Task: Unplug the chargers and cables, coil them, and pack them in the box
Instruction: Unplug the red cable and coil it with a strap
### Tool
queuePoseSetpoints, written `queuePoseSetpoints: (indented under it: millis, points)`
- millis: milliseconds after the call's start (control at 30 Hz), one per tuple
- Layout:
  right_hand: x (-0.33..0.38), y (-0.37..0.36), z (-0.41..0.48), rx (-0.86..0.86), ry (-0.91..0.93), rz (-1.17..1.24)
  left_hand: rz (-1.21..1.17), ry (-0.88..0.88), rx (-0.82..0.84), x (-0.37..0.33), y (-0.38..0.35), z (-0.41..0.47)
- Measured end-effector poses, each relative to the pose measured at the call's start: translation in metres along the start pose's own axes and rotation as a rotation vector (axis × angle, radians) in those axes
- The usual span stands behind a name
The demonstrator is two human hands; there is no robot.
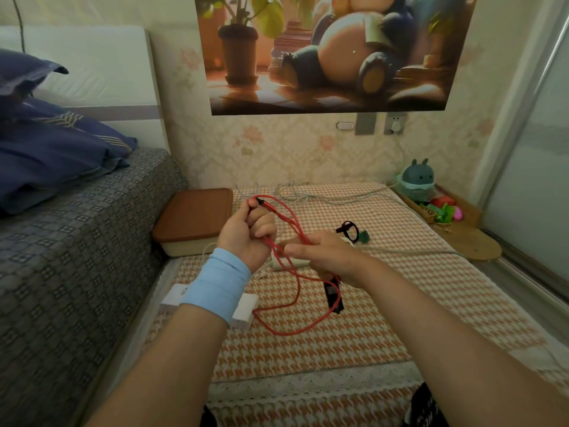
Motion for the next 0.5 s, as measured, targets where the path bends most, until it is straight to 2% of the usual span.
queuePoseSetpoints:
  millis: [167,233,267,400,500]
  points:
    - [0.004,-0.033,-0.008,0.201,-0.029,-0.027,-0.036,-0.048,-0.031,0.002,0.005,0.002]
    - [0.000,-0.037,-0.006,0.250,-0.025,-0.036,0.053,-0.049,-0.029,-0.003,0.005,0.002]
    - [-0.005,-0.035,-0.004,0.260,-0.050,-0.042,0.198,-0.080,-0.038,-0.011,0.006,0.003]
    - [-0.033,-0.014,0.000,0.236,-0.234,-0.163,1.141,-0.356,-0.134,-0.064,0.009,-0.003]
    - [-0.047,-0.004,-0.004,0.304,-0.323,-0.206,1.497,-0.454,-0.153,-0.078,0.011,-0.007]
Point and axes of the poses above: each hand's wrist, its own z-axis towards the middle knuckle, its own y-axis out of the back of the hand, x = y × z, the point moved 9 cm from there along z, towards the middle knuckle, and after that the axes turned 8 degrees about -y, right-handed, at the moved point
